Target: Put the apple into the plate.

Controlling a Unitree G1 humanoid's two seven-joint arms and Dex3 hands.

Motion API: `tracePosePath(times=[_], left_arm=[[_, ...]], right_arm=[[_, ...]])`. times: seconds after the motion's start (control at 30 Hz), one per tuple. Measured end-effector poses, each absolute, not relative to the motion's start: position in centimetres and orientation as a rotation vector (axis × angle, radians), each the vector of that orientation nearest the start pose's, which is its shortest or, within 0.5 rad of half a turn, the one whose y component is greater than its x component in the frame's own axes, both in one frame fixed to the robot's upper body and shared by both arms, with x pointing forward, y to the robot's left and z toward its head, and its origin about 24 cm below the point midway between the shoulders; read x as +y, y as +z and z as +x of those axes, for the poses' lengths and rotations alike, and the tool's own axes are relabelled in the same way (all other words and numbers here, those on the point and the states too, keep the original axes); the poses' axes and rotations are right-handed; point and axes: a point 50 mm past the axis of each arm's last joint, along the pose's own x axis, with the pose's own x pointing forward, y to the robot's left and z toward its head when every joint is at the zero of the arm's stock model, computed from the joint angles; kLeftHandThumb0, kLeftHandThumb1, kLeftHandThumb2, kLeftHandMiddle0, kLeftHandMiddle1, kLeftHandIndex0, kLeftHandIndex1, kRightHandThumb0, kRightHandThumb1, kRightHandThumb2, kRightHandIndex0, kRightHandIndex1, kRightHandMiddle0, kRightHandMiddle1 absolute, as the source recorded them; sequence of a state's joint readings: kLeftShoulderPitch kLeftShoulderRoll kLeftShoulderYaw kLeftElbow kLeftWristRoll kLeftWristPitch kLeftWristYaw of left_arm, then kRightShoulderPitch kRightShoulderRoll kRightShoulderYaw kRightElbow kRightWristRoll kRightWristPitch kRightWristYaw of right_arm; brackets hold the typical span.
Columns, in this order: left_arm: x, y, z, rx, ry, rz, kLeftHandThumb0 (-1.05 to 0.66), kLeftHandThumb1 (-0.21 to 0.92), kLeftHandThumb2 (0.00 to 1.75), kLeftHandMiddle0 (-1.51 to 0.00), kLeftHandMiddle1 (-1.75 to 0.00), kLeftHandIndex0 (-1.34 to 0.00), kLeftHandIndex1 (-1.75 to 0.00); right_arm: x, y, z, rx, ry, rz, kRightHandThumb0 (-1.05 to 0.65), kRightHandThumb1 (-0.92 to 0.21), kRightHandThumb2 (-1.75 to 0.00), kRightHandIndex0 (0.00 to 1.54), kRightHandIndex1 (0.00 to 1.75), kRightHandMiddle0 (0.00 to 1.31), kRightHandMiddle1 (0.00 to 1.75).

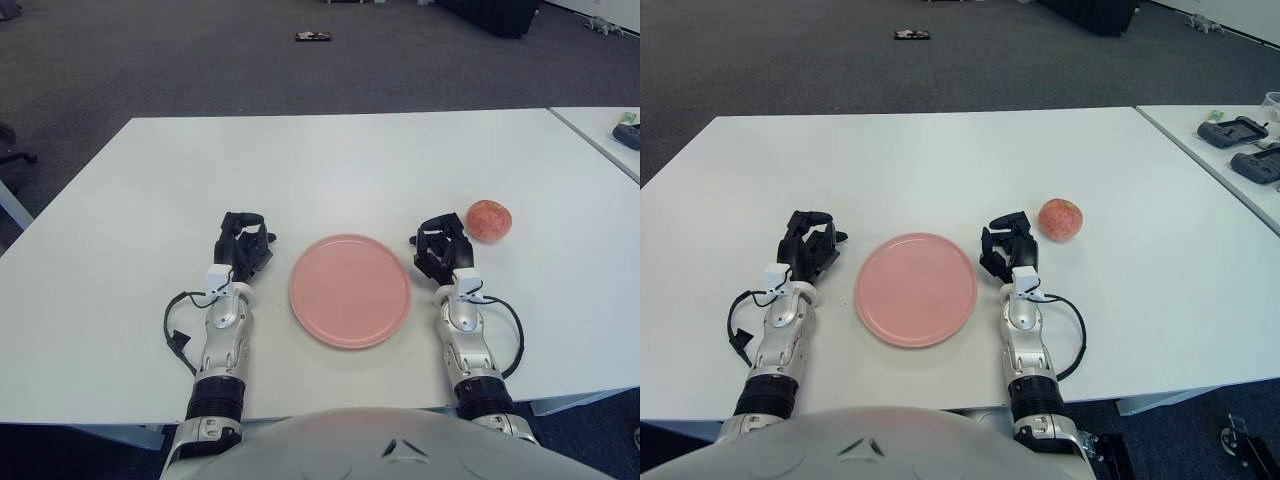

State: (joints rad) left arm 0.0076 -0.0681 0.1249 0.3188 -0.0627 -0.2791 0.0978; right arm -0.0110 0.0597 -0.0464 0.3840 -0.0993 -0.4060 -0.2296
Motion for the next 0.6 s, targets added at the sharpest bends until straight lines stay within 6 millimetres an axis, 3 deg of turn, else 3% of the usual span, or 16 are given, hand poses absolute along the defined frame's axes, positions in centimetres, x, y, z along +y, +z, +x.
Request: tracePosePath(times=[0.4, 0.6], left_arm=[[16.9, -1.0, 23.8, 0.049, 0.243, -0.127, -0.36, 0.79, 0.72, -0.55, -1.42, -0.27, -1.75], [16.9, -1.0, 23.8, 0.050, 0.244, -0.127, -0.36, 0.80, 0.71, -0.55, -1.41, -0.27, -1.75]], right_arm=[[-15.3, -0.3, 23.4, -0.044, -0.233, -0.028, -0.37, -0.72, -0.81, 0.56, 1.24, 0.31, 1.75], [-15.6, 1.4, 23.0, -0.122, -0.243, -0.054, -0.37, -0.73, -0.79, 0.56, 1.24, 0.31, 1.75]])
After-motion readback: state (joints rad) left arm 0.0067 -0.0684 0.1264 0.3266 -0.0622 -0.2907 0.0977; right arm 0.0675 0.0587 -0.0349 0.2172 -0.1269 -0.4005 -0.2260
